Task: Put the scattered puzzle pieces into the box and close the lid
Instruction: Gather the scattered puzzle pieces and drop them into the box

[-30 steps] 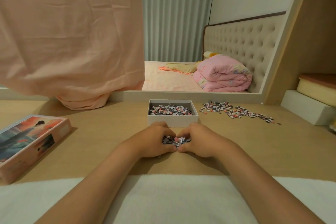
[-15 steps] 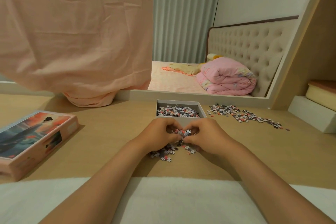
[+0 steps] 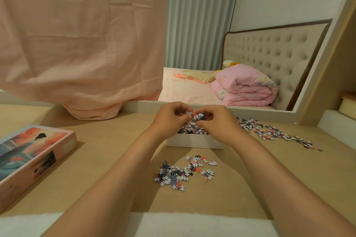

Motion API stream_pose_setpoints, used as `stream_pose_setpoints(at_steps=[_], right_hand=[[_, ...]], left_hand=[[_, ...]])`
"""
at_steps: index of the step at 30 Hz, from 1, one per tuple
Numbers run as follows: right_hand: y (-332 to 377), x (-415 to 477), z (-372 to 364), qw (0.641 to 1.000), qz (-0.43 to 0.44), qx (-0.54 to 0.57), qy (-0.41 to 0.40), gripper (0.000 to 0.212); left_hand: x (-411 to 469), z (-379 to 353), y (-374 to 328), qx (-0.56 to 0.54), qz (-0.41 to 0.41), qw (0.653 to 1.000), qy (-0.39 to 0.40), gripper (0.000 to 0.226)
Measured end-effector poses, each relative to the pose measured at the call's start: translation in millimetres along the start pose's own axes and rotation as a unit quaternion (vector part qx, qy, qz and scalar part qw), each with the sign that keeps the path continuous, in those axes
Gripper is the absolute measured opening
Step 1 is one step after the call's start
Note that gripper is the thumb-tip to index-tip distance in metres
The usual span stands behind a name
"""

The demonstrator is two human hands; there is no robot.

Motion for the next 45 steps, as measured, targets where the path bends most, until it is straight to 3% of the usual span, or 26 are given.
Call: stream_pose_setpoints(at_steps=[6, 10, 13, 18, 19, 23, 26, 29, 33, 36, 38, 40, 45], right_hand=[[-20.5, -1.0, -11.2, 0.994, 0.015, -0.109, 0.022, 0.05], [-21.9, -1.7, -3.9, 0.994, 0.024, -0.105, -0.011, 0.028], [-16.7, -7.3, -7.6, 0.994, 0.033, -0.097, 0.038, 0.017], [-18.6, -19.6, -23.5, 0.972, 0.067, -0.173, 0.141, 0.055], [-18.9, -19.7, -22.8, 0.973, 0.069, -0.17, 0.14, 0.056], [-8.2, -19.8, -9.7, 0.989, 0.075, -0.09, 0.091, 0.027], [4.3, -21.0, -2.9, 0.989, 0.088, -0.094, 0.069, 0.021], [18.7, -31.4, -1.4, 0.985, 0.097, -0.099, 0.099, 0.018], [22.1, -52.9, -10.8, 0.969, 0.057, -0.119, 0.208, 0.023], [14.5, -67.7, -19.9, 0.941, 0.039, -0.188, 0.279, 0.037], [8.3, -74.2, -23.7, 0.917, 0.06, -0.255, 0.302, 0.045], [4.4, -79.8, -24.3, 0.913, 0.065, -0.265, 0.302, 0.05], [3.4, -86.3, -18.9, 0.929, 0.079, -0.223, 0.285, 0.054]], left_hand=[[0.2, -2.9, 17.7, 0.143, -0.046, 0.988, 0.018, 0.018], [-1.3, -4.5, 14.0, 0.197, -0.096, 0.975, 0.039, 0.023], [-2.9, -1.9, 18.2, 0.263, -0.126, 0.956, 0.038, 0.031], [-13.5, -7.0, 27.7, 0.383, -0.145, 0.902, 0.134, 0.038], [-14.4, -7.4, 27.0, 0.381, -0.142, 0.903, 0.136, 0.039], [-18.3, -3.1, 15.3, 0.315, -0.145, 0.933, 0.097, 0.035], [-25.6, 6.4, 7.0, 0.313, -0.162, 0.933, 0.065, 0.031], [-37.5, 18.7, -2.3, 0.325, -0.154, 0.931, 0.064, 0.021], [-60.1, 34.7, -8.8, 0.367, -0.055, 0.916, 0.154, 0.019], [-82.2, 39.4, -2.0, 0.395, 0.042, 0.88, 0.26, 0.062], [-90.0, 38.7, 0.5, 0.427, 0.055, 0.855, 0.288, 0.081], [-91.5, 35.6, 1.1, 0.422, 0.047, 0.859, 0.286, 0.079], [-93.9, 20.0, -2.0, 0.374, -0.022, 0.894, 0.245, 0.046]])
Point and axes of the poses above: each hand's wrist, its own x-axis towards the middle knuckle, its own z-axis out of the back of the hand, y = z × x, the point moved 4 cm from there along x, towards the middle knuckle, and after that the axes turned 7 degrees about -y, right-handed, at the moved point
